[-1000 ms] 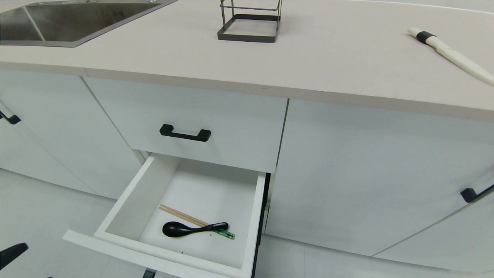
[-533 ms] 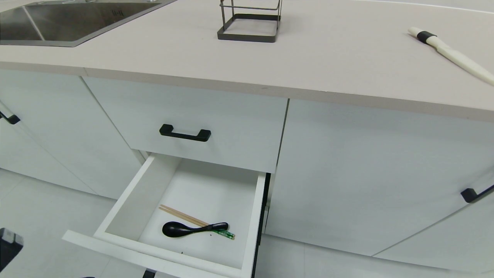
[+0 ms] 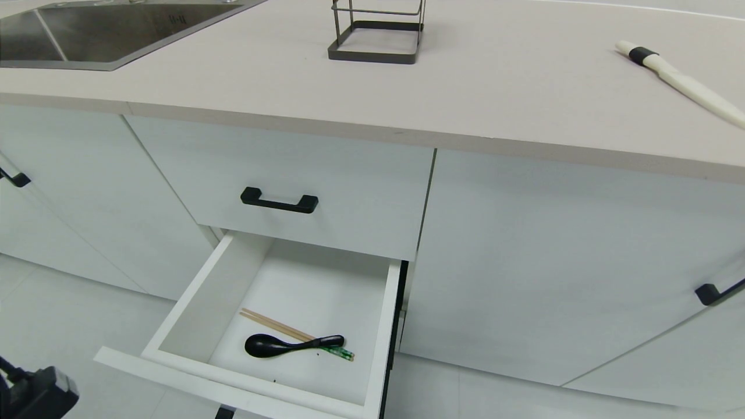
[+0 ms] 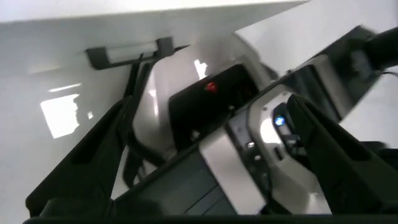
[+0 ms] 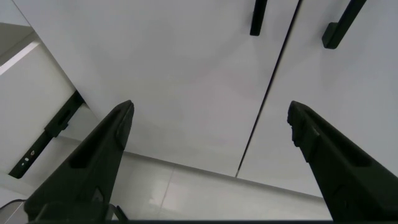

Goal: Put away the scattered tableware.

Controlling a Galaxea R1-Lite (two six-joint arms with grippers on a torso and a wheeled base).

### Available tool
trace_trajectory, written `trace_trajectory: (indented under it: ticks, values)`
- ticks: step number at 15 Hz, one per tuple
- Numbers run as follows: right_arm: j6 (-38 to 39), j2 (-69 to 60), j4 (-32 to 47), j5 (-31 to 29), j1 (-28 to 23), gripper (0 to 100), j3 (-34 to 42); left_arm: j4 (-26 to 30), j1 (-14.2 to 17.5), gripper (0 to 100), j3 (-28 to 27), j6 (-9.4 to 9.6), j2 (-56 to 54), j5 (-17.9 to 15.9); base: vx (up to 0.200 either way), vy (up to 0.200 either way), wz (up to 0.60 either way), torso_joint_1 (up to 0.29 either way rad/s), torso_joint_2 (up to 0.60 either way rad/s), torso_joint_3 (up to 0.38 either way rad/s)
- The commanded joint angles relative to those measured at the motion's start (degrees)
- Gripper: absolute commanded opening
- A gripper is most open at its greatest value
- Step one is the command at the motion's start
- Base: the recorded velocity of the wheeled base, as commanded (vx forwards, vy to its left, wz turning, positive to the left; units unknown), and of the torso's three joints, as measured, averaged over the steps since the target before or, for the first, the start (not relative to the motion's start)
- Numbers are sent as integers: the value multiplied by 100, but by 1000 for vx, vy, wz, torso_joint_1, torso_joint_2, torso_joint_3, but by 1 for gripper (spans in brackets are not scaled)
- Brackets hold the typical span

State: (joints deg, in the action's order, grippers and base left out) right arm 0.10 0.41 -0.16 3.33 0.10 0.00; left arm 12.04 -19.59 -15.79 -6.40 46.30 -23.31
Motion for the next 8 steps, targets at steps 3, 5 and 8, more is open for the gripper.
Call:
trace_trajectory:
  ticks: [3,5,8]
  values:
    - [-1,20,-2,1,-1,100,0,-897,307,100,454,675,1153,635,0,0,0,0,0,0]
    - [-1,20,-2,1,-1,100,0,-1433,430,100,524,684,1522,1056,0,0,0,0,0,0]
    - [-1,20,-2,1,-1,100,0,-1494,439,100,603,728,1531,1092,0,0,0,0,0,0]
